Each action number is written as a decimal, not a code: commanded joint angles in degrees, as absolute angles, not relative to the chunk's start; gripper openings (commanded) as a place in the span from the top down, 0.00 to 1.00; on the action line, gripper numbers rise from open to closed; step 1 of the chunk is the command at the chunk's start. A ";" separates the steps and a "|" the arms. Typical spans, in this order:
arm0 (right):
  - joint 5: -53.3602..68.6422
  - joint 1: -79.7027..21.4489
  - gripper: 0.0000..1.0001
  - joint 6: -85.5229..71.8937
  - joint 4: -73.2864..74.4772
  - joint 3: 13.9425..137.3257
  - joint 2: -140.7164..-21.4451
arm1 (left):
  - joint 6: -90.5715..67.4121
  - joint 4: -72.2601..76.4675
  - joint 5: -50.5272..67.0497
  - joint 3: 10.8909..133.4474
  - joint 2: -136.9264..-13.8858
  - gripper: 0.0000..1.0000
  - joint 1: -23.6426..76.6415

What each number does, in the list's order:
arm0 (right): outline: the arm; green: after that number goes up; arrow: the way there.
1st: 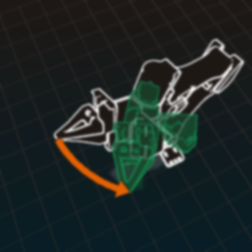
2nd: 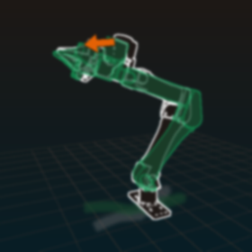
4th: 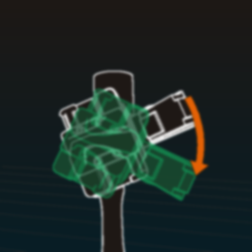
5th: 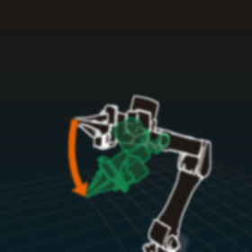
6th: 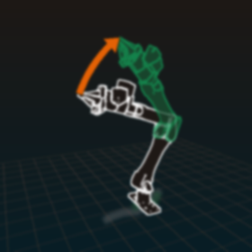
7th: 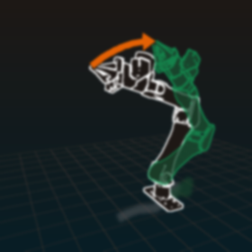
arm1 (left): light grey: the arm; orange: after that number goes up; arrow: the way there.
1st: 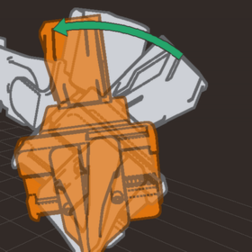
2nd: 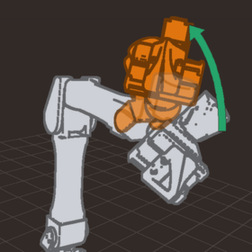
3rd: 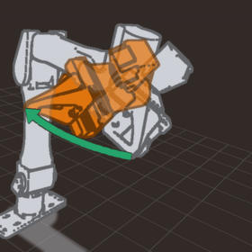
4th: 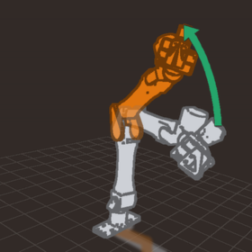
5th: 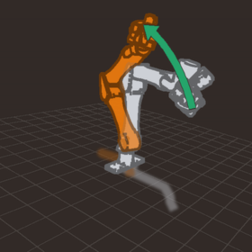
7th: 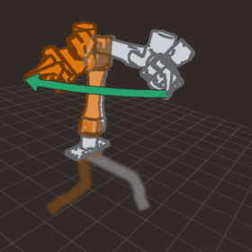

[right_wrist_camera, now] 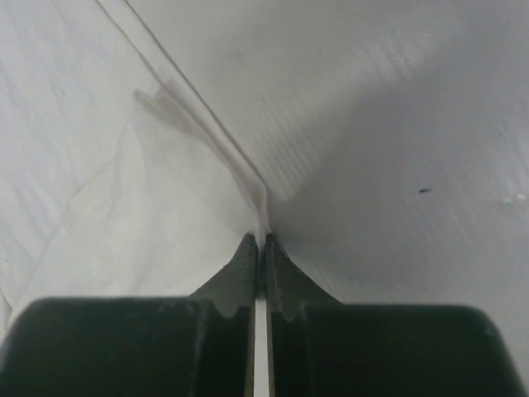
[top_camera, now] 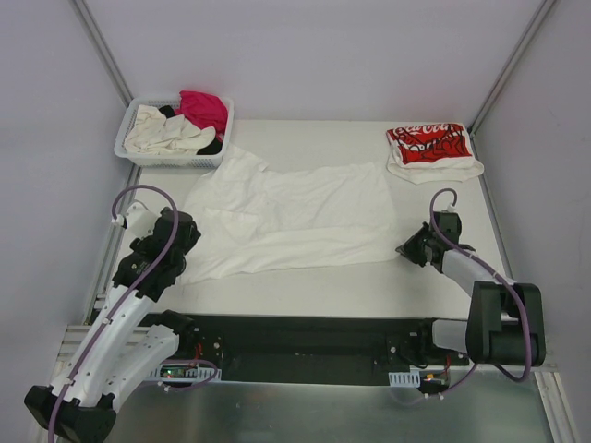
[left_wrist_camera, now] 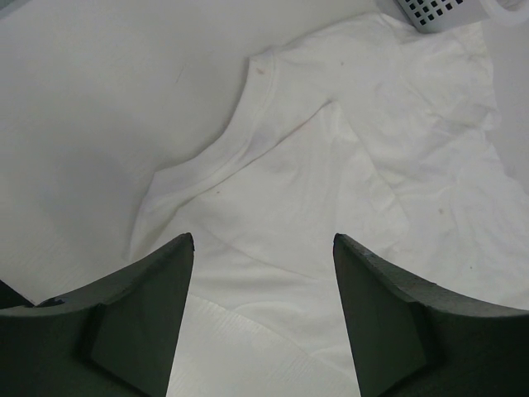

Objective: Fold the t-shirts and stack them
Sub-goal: Fold the flattened tshirt in 1/3 of the way, then grap the side of the flattened tshirt furthest away from the robot with both arms

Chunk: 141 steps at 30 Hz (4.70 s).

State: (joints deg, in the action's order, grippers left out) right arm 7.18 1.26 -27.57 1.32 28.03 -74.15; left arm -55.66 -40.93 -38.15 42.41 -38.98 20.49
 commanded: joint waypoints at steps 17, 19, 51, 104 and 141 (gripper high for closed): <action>-3.96 3.95 0.99 -21.45 30.49 21.53 -40.09 | -45.97 -38.41 -42.63 50.27 -37.54 0.33 19.69; -2.82 4.13 0.99 -21.88 32.07 21.10 -37.36 | -45.27 -38.41 -42.89 50.54 -37.00 0.33 19.69; -8.00 4.22 0.35 -20.12 42.83 36.56 -34.80 | -43.25 -35.52 -43.68 50.27 -37.00 0.32 19.69; 13.53 10.55 0.46 -26.28 1.85 61.35 -93.78 | -18.03 11.97 29.87 101.84 -125.40 0.29 6.15; 17.58 13.45 0.46 -29.00 0.26 54.76 -80.78 | -3.16 -30.40 16.78 127.61 -138.25 0.32 5.45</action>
